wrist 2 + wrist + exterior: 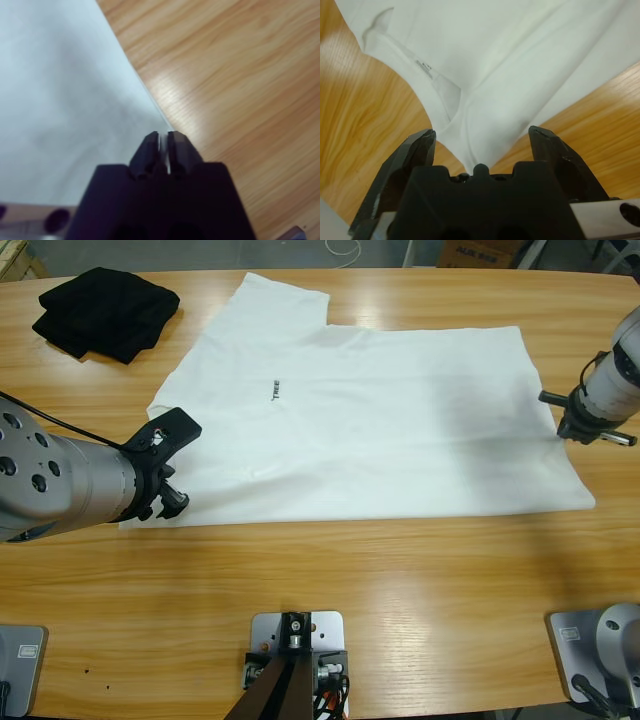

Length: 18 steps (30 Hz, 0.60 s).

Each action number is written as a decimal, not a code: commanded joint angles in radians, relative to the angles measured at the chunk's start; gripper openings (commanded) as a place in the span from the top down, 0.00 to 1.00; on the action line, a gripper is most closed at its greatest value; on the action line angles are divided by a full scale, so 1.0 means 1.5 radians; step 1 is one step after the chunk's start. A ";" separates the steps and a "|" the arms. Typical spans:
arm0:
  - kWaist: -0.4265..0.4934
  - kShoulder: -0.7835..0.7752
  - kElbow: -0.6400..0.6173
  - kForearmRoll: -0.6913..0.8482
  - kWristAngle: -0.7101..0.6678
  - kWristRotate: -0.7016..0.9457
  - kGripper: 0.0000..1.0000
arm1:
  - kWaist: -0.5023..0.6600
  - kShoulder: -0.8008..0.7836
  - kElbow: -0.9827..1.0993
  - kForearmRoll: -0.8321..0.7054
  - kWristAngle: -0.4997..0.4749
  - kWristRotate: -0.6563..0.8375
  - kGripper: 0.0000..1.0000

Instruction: Fold clothes

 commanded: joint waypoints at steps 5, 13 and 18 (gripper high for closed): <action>0.159 -0.002 -0.046 -0.007 0.002 0.024 0.27 | 0.104 -0.208 -0.047 0.049 -0.001 -0.106 0.00; 0.335 0.018 -0.001 -0.109 -0.133 0.024 0.50 | 0.181 -0.171 -0.022 0.040 0.055 -0.067 0.01; 0.392 0.042 0.019 -0.198 -0.271 0.017 0.48 | 0.182 -0.157 -0.024 0.033 0.061 -0.067 0.01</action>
